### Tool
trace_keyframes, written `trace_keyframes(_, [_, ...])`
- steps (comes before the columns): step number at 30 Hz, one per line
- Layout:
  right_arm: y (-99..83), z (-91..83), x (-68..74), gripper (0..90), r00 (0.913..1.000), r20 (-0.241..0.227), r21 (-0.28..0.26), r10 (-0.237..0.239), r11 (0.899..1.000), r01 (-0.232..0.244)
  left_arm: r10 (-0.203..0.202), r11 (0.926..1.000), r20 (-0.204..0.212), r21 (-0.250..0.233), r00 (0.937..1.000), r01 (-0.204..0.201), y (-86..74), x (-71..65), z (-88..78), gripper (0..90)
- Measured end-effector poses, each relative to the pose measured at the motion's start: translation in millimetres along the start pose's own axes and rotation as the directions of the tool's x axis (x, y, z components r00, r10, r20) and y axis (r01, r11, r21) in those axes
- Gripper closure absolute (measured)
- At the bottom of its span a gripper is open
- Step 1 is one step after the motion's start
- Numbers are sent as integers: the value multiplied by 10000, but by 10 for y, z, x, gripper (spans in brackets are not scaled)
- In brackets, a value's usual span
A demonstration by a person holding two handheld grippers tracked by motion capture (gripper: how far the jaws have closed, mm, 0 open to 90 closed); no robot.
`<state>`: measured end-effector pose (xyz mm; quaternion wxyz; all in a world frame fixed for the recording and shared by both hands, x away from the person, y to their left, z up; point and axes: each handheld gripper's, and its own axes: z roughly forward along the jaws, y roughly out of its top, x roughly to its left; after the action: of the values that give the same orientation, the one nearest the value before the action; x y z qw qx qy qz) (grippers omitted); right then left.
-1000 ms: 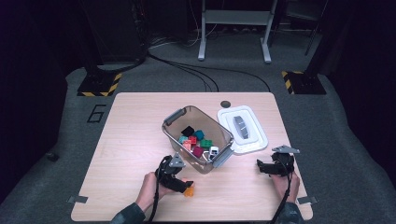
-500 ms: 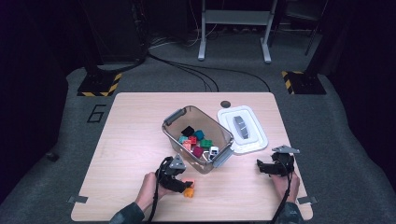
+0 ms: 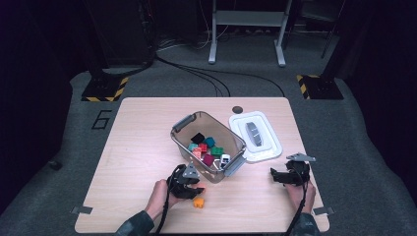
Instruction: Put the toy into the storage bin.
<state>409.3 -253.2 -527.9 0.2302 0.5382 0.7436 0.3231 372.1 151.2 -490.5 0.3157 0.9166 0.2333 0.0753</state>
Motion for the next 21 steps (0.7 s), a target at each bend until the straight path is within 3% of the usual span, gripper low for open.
trace_keyframes(7, [0,0,0,66,10000,0,-1,2,10000,-2,73,10000,-162,36,9998,-72,-58,11,-27,667])
trace_keyframes(17, [0,0,0,67,10000,1,-1,7,10000,-7,-550,9978,-597,-413,9967,526,-196,163,-256,669])
trace_keyframes(21, [0,0,0,67,10000,-13,0,5,10000,-5,-749,9955,-591,-627,9954,712,-218,223,-352,669])
